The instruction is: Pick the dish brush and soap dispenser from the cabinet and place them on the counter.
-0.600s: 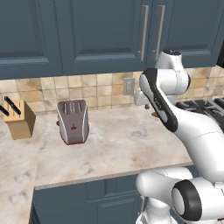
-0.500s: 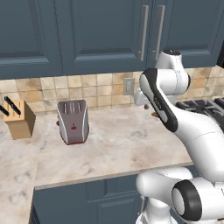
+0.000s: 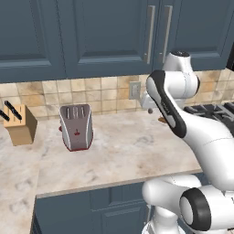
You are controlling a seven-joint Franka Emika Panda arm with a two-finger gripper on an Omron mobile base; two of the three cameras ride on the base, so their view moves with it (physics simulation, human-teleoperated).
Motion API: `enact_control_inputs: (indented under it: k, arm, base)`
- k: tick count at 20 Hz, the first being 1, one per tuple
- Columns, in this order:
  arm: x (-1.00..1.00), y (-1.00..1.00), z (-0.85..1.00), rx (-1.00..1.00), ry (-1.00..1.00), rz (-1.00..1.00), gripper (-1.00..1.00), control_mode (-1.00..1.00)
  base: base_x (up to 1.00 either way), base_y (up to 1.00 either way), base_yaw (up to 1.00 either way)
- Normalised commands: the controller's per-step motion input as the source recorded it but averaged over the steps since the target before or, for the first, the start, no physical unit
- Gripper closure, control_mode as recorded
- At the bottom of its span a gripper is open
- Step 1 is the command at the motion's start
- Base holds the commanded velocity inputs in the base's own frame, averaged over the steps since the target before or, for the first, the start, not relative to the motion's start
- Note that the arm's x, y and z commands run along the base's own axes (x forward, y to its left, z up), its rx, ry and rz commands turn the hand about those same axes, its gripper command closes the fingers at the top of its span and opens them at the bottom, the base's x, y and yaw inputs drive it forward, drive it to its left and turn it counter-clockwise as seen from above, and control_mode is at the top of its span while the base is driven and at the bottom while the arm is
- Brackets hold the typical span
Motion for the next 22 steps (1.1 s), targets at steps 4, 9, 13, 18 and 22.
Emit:
enact_control_inputs:
  k: [4,9,13,18,22]
  arm:
    - [-0.09,0.09,0.28,0.0,-0.08,-0.03,-1.0,-1.0]
    - [-0.19,0.02,0.39,0.03,-0.17,-0.02,-1.0,-1.0]
    - [-0.16,-0.01,0.43,0.08,-0.16,-0.01,-1.0,-1.0]
    - [-0.04,-0.02,0.47,0.05,-0.12,-0.02,-1.0,-1.0]
    - [0.0,-0.02,0.38,-0.05,-0.07,-0.01,-1.0,-1.0]
  base:
    - [0.0,0.0,0.0]
    - [0.0,0.0,0.0]
    - [0.0,0.0,0.0]
    - [0.0,0.0,0.0]
    - [0.0,0.0,0.0]
